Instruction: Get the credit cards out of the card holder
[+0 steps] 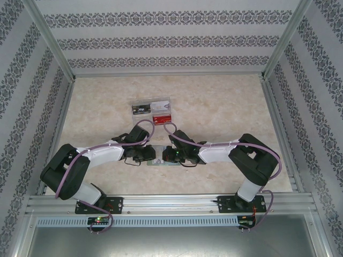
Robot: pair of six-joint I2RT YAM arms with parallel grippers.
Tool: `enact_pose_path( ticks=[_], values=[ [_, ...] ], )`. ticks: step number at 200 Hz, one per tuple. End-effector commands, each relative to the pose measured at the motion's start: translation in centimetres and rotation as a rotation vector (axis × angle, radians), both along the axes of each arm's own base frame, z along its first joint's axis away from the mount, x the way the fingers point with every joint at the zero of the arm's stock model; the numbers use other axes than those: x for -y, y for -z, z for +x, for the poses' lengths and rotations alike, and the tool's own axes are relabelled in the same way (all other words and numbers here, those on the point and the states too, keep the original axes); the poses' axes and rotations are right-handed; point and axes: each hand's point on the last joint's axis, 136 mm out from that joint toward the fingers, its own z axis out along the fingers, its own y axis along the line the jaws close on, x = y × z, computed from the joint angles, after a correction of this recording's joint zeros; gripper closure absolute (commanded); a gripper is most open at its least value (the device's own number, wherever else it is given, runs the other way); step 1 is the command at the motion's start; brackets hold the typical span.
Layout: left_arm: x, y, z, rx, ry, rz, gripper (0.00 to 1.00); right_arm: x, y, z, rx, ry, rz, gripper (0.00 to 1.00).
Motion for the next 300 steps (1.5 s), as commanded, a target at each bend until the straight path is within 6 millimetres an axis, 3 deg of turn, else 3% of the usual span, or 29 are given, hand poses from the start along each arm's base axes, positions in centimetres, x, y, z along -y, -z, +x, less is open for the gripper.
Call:
enact_pose_path(
  ticks=[1, 51, 158, 168, 200, 245, 272, 300],
  values=[
    [-0.5, 0.7, -0.4, -0.026, 0.002, 0.059, 0.82, 0.5, 0.0, 0.2, 0.004, 0.012, 0.002, 1.00],
    [-1.4, 1.7, -0.7, -0.054, -0.009, 0.114, 0.90, 1.0, 0.1, 0.2, 0.000, 0.026, 0.007, 1.00],
    [-1.6, 1.8, -0.7, -0.060, -0.011, 0.132, 0.91, 2.6, -0.1, 0.2, 0.007, 0.048, 0.010, 1.00],
    [-1.6, 1.8, -0.7, -0.058, -0.010, 0.131, 0.91, 2.5, -0.1, 0.3, 0.010, 0.046, 0.016, 0.90],
    [-1.5, 1.8, -0.7, -0.060, -0.006, 0.126, 0.91, 1.5, 0.0, 0.8, 0.012, 0.038, 0.049, 0.81],
    [-1.4, 1.7, -0.7, -0.061, -0.004, 0.120, 0.91, 0.7, 0.0, 1.1, 0.005, 0.030, 0.078, 0.84],
    [-1.4, 1.6, -0.7, -0.059, -0.003, 0.122, 0.91, 1.2, 0.1, 1.0, 0.005, 0.042, 0.069, 0.93],
    [-1.5, 1.8, -0.8, -0.060, -0.003, 0.128, 0.91, 2.1, 0.4, 0.9, -0.002, 0.060, 0.058, 0.93]
  ],
)
